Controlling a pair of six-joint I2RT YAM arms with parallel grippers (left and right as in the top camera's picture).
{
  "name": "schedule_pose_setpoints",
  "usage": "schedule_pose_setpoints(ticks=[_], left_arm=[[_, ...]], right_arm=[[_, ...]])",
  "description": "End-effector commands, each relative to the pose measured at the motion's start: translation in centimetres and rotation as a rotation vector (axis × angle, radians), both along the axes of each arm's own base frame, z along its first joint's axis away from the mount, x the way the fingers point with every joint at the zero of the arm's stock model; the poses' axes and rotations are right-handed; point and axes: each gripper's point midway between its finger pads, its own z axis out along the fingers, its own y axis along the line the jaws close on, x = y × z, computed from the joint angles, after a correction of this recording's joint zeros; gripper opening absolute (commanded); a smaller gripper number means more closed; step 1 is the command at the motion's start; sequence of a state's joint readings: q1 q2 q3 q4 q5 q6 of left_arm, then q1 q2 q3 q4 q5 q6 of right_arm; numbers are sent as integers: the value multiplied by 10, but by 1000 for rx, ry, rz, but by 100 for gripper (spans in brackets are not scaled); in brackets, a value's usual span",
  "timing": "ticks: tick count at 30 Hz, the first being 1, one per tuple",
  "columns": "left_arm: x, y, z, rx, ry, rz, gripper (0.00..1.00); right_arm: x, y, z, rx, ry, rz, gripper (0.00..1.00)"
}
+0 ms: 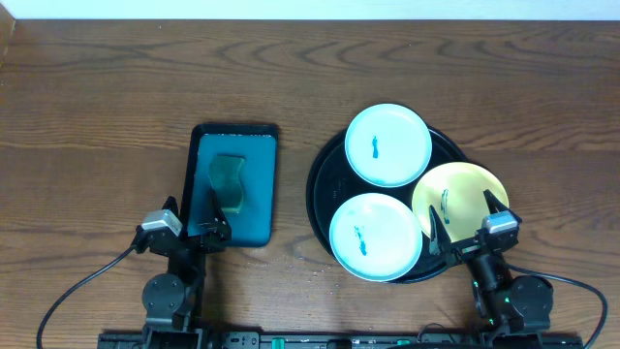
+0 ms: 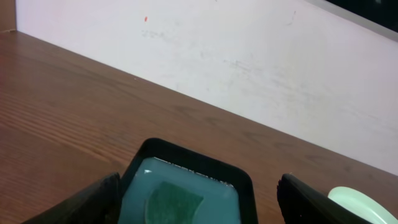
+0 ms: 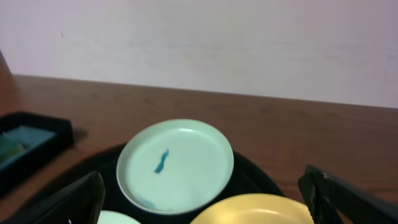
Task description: Clean dirty plates on tray and stack at the side
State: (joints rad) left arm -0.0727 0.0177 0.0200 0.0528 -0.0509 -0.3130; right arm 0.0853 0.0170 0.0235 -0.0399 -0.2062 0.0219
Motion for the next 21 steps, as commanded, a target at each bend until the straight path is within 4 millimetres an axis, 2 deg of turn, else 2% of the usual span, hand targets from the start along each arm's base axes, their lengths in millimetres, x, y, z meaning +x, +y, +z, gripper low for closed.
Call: schedule_pose_setpoints(ticks=[1, 6, 10, 14, 17, 21], left_arm=[[-3, -1, 41, 9, -62, -11, 80], [2, -2, 86, 11, -26, -16, 80], [17, -13, 103, 16, 152, -74, 80], [34, -22, 101, 13, 386, -118, 80], [45, -22, 92, 30, 563, -121, 80], [58, -25, 73, 72, 722, -150, 80]], right_arm=[[-6, 1, 46, 57, -61, 12, 99], [-2, 3, 96, 54, -29, 19, 99], [17, 11, 117, 44, 138, 54, 99], [44, 22, 116, 40, 392, 97, 99], [64, 26, 110, 39, 579, 105, 99], [86, 29, 104, 36, 740, 104, 99]])
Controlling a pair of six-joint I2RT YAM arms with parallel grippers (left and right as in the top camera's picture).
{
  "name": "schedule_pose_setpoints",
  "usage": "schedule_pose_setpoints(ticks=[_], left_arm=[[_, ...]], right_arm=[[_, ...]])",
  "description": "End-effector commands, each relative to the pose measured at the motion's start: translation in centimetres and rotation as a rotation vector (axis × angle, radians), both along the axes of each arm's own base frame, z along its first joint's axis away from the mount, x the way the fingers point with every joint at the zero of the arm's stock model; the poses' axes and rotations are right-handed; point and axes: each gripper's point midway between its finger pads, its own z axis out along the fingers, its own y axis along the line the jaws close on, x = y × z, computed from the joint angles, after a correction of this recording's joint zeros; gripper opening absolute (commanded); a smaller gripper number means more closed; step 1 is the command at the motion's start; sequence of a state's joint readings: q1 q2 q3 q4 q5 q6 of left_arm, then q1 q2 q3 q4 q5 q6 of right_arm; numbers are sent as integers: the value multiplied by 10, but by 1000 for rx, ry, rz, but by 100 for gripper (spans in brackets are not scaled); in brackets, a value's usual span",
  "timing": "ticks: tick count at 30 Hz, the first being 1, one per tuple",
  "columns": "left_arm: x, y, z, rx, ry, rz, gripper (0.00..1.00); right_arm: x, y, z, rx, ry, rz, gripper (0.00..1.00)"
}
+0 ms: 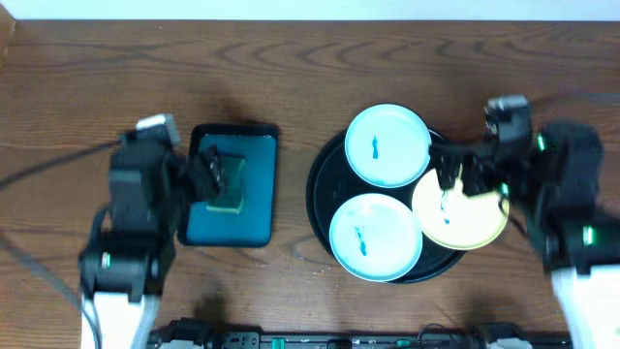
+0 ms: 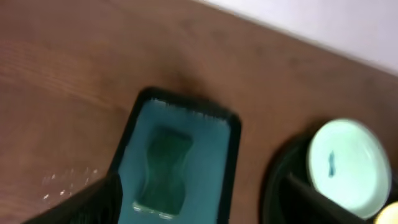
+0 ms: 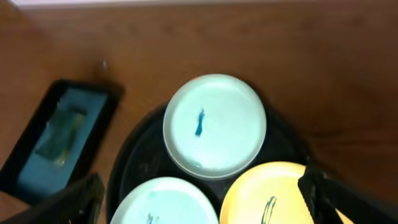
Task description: Clean dirty plates on tray and stack at the side
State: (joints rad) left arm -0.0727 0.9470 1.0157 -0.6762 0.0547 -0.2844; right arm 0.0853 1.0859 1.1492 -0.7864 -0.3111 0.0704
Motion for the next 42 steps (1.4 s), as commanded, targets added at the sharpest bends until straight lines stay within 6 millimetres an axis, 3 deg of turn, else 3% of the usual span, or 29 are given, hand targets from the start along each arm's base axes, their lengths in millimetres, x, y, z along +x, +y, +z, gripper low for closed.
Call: schedule_pose_setpoints(ticks=[1, 4, 8, 13, 16, 19, 21, 23, 26, 32, 34, 35, 38, 42], left_arm=[[12, -9, -9, -4, 83, -67, 80], [13, -20, -30, -47, 171, -109, 80], [16, -12, -64, -9, 299, -70, 76], [19, -6, -126, 11, 526, -24, 76], [24, -6, -161, 16, 625, -22, 66], [26, -7, -199, 4, 721, 7, 62], [27, -7, -220, -4, 768, 21, 50], [27, -11, -241, -22, 812, 11, 27], [31, -17, -243, -49, 804, -3, 8], [43, -17, -208, -53, 734, -8, 8], [46, -18, -192, -55, 693, -10, 44], [46, -18, -185, -56, 675, -10, 53], [48, -16, -172, -41, 631, -18, 57], [47, 0, -180, 40, 630, 27, 58]], right_arm=[[18, 8, 8, 24, 61, 25, 99], [22, 18, -1, 64, 129, 69, 99], [20, 27, -7, 103, 169, 108, 99], [19, 28, -7, 107, 169, 114, 95], [17, 28, -9, 107, 180, 113, 91], [15, 28, -10, 106, 191, 112, 89], [15, 28, -11, 106, 195, 112, 88], [14, 28, -11, 106, 198, 111, 88], [14, 28, -11, 106, 197, 111, 87], [15, 28, -11, 106, 196, 111, 86], [15, 28, -11, 106, 195, 111, 86], [15, 28, -11, 106, 195, 111, 86], [15, 28, -11, 106, 195, 111, 86], [15, 28, -11, 106, 195, 111, 86]])
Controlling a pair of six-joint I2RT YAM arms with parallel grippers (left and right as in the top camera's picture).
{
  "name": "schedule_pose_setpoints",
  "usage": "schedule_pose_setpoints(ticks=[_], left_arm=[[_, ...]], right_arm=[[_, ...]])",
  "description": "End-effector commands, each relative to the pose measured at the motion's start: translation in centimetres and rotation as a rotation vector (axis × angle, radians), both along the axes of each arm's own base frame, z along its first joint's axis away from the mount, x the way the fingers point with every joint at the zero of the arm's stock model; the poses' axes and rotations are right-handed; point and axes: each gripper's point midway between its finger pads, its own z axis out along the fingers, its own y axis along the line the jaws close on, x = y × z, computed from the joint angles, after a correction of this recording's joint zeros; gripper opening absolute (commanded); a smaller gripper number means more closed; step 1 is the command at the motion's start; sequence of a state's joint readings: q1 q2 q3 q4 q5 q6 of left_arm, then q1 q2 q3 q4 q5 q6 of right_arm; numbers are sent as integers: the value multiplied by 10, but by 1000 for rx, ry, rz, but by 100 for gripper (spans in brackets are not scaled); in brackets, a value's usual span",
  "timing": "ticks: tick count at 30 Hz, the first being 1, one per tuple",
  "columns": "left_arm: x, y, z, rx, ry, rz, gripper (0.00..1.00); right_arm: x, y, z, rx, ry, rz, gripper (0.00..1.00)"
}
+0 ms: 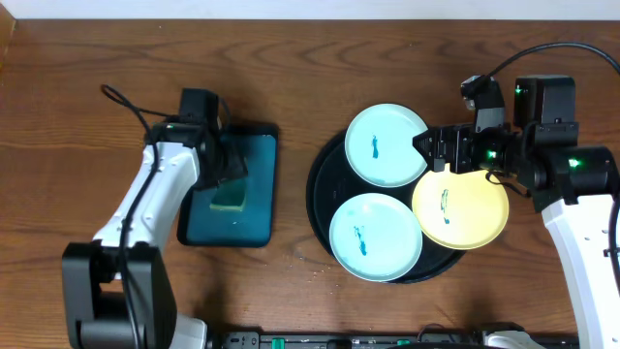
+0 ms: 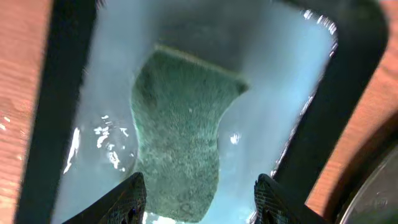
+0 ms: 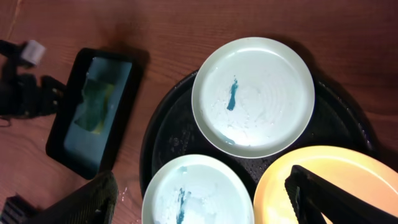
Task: Clean dirty plates on tray and stack at the side
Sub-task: 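Lift the sponge out of the basin and move it toward the held plate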
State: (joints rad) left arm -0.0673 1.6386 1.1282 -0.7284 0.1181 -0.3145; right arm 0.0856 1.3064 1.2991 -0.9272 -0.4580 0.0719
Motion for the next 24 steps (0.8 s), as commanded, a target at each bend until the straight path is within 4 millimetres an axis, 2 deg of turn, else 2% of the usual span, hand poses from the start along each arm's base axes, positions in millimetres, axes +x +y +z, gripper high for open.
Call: schedule_pose_setpoints(ticks=[1, 6, 7, 11, 13, 17, 20, 21, 22, 24], left_arm=[[2, 15, -11, 88, -3, 12, 58], [1, 12, -47, 79, 26, 6, 58], [0, 12, -54, 77, 45, 5, 55], [-7, 6, -73, 42, 108, 2, 27], [-7, 3, -73, 28, 110, -1, 8], [-4, 3, -59, 28, 98, -1, 7], [1, 3, -36, 27, 81, -1, 7], [2, 3, -26, 26, 72, -1, 8], [3, 2, -9, 24, 59, -1, 8], [2, -1, 13, 1, 43, -6, 7]], right_arm=[[1, 3, 11, 17, -25, 10, 86], [-1, 3, 11, 17, -19, 9, 85], [-1, 3, 10, 17, -14, 9, 85], [-7, 2, 5, 13, 17, 9, 85], [-10, 1, 2, 8, 39, 6, 82], [-18, 1, -13, -8, 115, 6, 76], [-24, 1, -33, -61, 180, 6, 63], [-26, 2, -43, -83, 205, 11, 61], [-31, 5, -62, -120, 253, 19, 56], [-38, 7, -84, -164, 315, 16, 54]])
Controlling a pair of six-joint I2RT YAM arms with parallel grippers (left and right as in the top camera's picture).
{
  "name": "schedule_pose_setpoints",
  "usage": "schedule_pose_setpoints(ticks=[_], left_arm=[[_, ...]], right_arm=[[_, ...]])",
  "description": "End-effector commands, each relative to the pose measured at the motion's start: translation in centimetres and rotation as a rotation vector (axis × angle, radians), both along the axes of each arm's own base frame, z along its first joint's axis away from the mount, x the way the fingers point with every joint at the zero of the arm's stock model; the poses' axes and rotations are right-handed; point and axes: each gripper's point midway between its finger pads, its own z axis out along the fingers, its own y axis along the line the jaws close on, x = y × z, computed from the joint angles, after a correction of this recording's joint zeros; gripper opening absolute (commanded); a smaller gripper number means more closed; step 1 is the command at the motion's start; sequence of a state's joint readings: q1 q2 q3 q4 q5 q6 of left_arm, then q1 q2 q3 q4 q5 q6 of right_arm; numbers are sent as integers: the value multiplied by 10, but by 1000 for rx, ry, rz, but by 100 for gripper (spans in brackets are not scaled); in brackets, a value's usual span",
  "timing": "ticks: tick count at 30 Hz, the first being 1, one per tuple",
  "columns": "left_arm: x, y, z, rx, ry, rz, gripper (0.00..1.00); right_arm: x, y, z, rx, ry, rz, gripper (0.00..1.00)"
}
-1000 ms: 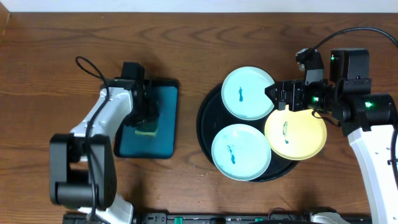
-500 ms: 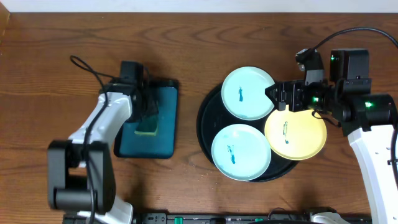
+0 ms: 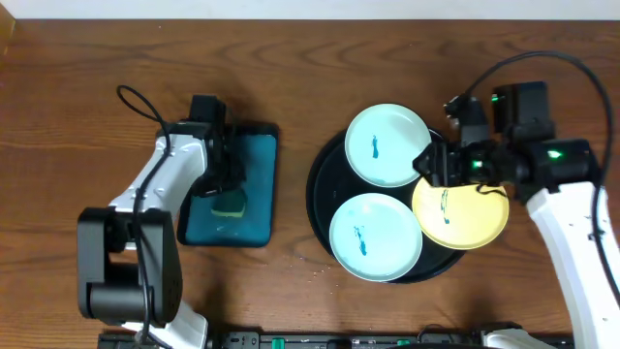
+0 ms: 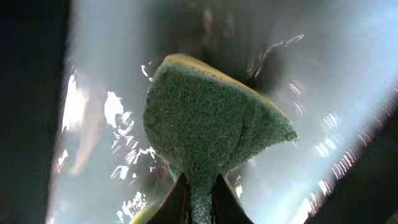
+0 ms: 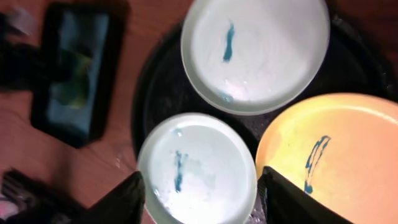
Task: Clean dirty plates on tray and stack at the side
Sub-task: 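Lift the sponge out of the basin and move it toward the held plate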
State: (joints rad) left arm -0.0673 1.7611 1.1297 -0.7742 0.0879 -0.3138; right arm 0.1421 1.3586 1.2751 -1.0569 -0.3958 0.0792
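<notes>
A round black tray (image 3: 325,170) holds three plates with blue smears: a pale blue one at the back (image 3: 387,145), a second pale blue one in front (image 3: 375,237), and a yellow one (image 3: 460,208) at the right. A green and yellow sponge (image 4: 211,127) lies in the dark tub of water (image 3: 254,208). My left gripper (image 4: 200,199) is shut on the sponge, pinching its near end. Over the tray's right side my right gripper (image 5: 202,196) hangs open above the front pale plate (image 5: 196,168) and beside the yellow one (image 5: 339,146).
The wooden table (image 3: 310,58) stretches bare behind the tub and tray. A cable (image 3: 140,107) loops off my left arm beside the tub. The tub sits left of the tray with a gap of table between them.
My left gripper has dropped into the tub and shut on the sponge, which it was open above before. My right gripper has shifted a little left and lower over the tray, still open.
Both grippers first stood open at the table's front edge. Then the arms were raised, left near the tub, right beside the tray. Then the left was open over the sponge and the right open above the plates. Now the left grips the sponge.
</notes>
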Motion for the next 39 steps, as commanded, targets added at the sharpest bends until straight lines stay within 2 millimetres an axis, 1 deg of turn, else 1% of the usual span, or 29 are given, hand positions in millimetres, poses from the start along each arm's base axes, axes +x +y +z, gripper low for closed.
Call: schedule_pose_setpoints(ticks=[1, 2, 3, 5, 6, 7, 9, 12, 15, 18, 21, 24, 28, 29, 30, 32, 34, 36, 39], left_arm=[[18, -10, 63, -55, -130, -12, 7], [16, -14, 75, -77, -143, -18, 7], [12, -21, 96, -120, -169, -28, 7], [8, -28, 116, -155, -204, -42, 7], [5, -32, 124, -171, -222, -52, 7], [2, -38, 132, -186, -242, -66, 8], [-7, -48, 146, -200, -270, -100, 8], [-18, -65, 156, -215, -286, -157, 7], [-28, -85, 159, -227, -283, -216, 7], [-35, -103, 157, -241, -265, -242, 7], [-38, -115, 156, -252, -256, -257, 8], [-40, -124, 156, -263, -259, -267, 8], [-40, -135, 158, -273, -271, -293, 7], [-40, -136, 158, -275, -270, -291, 8], [-40, -139, 157, -279, -270, -289, 7], [-40, -145, 155, -285, -270, -292, 7], [-38, -152, 151, -292, -271, -299, 7], [-36, -161, 144, -301, -264, -290, 7], [-36, -175, 130, -308, -224, -267, 7]], right_arm=[[-17, 2, -55, -123, 154, -2, 54], [-21, 2, -66, -149, 188, -13, 49], [-31, 2, -88, -187, 268, -43, 41], [-41, 4, -105, -203, 336, -46, 39], [-45, 4, -111, -211, 360, -45, 35], [-49, 4, -117, -218, 382, -41, 33], [-55, 2, -126, -229, 417, -41, 33], [-70, -2, -133, -246, 484, -53, 33], [-89, -7, -141, -263, 551, -56, 35], [-101, -10, -158, -268, 590, -96, 35], [-106, -9, -175, -247, 588, -116, 32], [-101, -8, -189, -231, 542, -130, 27], [-81, -4, -196, -203, 456, -160, 11], [-74, -4, -196, -198, 432, -172, 5], [-68, -5, -196, -202, 409, -194, 1], [-56, -9, -196, -218, 366, -249, 1], [-47, -8, -195, -207, 332, -266, 1], [-44, -8, -195, -201, 324, -278, 1], [-41, -15, -196, -225, 320, -352, 1]])
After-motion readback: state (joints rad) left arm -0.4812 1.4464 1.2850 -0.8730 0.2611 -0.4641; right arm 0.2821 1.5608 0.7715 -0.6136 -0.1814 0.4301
